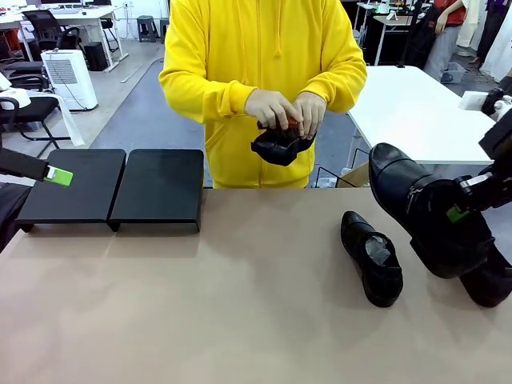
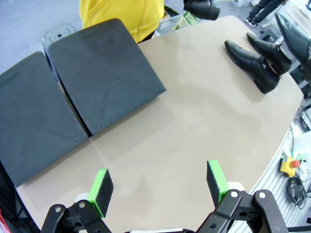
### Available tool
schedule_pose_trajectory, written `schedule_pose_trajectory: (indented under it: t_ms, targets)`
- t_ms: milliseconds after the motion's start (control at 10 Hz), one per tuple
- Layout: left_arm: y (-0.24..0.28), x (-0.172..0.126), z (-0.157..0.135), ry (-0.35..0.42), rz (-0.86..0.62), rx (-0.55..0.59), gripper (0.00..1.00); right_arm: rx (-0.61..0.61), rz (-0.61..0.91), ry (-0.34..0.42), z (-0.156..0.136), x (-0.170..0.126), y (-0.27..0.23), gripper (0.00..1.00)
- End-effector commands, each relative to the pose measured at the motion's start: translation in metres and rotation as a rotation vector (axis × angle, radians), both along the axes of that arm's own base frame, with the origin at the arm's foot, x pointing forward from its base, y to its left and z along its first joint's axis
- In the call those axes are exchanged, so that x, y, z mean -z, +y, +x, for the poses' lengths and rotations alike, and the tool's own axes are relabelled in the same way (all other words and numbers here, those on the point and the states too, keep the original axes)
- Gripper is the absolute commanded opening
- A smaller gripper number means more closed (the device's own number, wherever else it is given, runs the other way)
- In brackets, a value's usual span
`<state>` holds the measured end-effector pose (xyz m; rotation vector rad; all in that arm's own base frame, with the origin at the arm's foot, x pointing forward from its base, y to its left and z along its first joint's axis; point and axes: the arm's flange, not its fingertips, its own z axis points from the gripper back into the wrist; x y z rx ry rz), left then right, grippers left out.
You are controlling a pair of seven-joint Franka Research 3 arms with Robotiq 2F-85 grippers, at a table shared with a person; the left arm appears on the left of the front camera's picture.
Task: Organize the shoes by placing them on the stand.
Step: Pick up one Shoe and place it in the middle of the table.
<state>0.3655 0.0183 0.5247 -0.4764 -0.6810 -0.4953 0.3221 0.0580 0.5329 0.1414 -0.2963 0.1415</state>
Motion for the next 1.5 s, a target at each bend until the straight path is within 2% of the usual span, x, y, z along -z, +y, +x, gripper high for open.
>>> schedule_pose_trajectory:
  t_ms: [0, 300, 400, 500, 600, 800, 1000, 1300, 1400]
  targets:
    - [0.002, 0.0, -0.001, -0.009, -0.002, 0.017, 1.0, 0.051, 0.01, 0.002, 0.011, 0.0, -0.022, 0.0]
    - [0.002, 0.0, -0.001, -0.009, -0.002, 0.017, 1.0, 0.034, 0.006, 0.015, 0.005, 0.005, -0.014, 0.0]
    - [0.002, 0.0, -0.001, -0.009, -0.002, 0.017, 1.0, 0.124, -0.042, 0.039, 0.011, 0.012, 0.017, 0.0]
    - [0.002, 0.0, -0.001, -0.009, -0.002, 0.017, 1.0, 0.141, -0.036, 0.064, 0.01, 0.02, 0.059, 0.0]
    - [0.002, 0.0, -0.001, -0.009, -0.002, 0.017, 1.0, 0.106, -0.058, 0.091, 0.001, 0.026, 0.098, 0.0]
    - [0.002, 0.0, -0.001, -0.009, -0.002, 0.017, 1.0, 0.167, 0.051, 0.127, -0.021, 0.037, 0.158, 0.0]
    - [0.002, 0.0, -0.001, -0.009, -0.002, 0.017, 1.0, 0.216, 0.127, 0.12, -0.024, 0.061, 0.201, 0.0]
    - [0.002, 0.0, -0.001, -0.009, -0.002, 0.017, 1.0, 0.182, 0.166, 0.251, -0.003, 0.114, 0.241, 0.0]
    - [0.002, 0.0, -0.001, -0.009, -0.002, 0.017, 1.0, 0.176, 0.146, 0.254, -0.004, 0.127, 0.247, 0.0]
